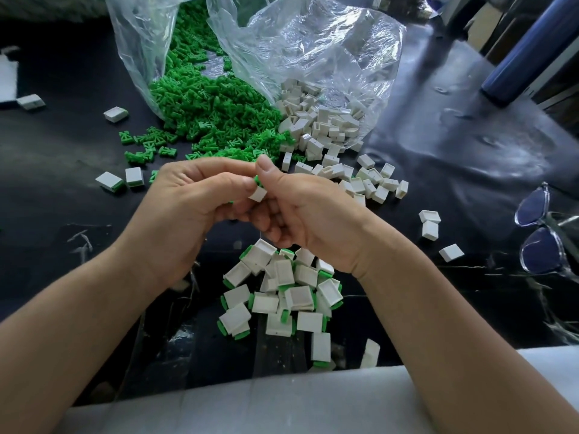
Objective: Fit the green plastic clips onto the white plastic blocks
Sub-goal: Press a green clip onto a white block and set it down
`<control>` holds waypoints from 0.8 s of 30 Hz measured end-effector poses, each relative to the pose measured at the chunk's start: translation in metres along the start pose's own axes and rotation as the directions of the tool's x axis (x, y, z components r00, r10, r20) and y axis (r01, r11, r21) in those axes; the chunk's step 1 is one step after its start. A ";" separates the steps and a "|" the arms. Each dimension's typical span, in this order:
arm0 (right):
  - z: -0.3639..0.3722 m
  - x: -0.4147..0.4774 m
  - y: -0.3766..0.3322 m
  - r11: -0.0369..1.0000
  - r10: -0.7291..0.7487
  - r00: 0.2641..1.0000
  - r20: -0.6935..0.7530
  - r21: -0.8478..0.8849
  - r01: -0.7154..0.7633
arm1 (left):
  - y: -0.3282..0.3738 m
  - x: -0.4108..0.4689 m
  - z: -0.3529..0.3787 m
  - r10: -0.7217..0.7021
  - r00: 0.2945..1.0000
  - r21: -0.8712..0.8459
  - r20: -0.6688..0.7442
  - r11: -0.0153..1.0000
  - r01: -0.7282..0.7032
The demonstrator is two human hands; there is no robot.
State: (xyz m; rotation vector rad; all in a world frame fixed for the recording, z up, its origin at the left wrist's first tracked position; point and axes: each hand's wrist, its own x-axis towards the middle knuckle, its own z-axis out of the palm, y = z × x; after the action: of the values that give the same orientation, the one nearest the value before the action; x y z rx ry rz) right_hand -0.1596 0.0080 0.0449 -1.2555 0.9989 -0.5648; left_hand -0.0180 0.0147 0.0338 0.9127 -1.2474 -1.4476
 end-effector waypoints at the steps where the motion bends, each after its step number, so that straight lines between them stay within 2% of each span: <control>1: 0.001 0.000 0.000 1.000 -0.008 1.000 -0.012 -0.015 0.008 | 0.000 0.000 0.000 0.002 1.000 -0.001 -0.002 1.000 -0.002; 6: 0.006 0.000 0.001 0.989 -0.066 0.993 -0.093 -0.138 0.053 | -0.001 -0.001 0.003 0.006 0.999 -0.039 -0.045 0.999 -0.008; 13: 0.011 -0.001 -0.001 0.983 -0.094 0.981 -0.168 -0.174 0.064 | -0.003 -0.001 0.003 0.022 0.999 -0.114 -0.044 0.993 -0.027; 24: 0.014 0.002 0.002 0.970 -0.124 0.969 -0.214 -0.230 0.073 | -0.006 0.000 0.003 -0.006 0.997 -0.122 -0.076 0.992 -0.004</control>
State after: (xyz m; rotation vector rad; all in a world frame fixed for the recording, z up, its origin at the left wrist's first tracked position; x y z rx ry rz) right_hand -0.1471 0.0139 0.0428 -1.4673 1.2208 -0.7021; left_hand -0.0218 0.0148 0.0286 0.8771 -1.0902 -1.4602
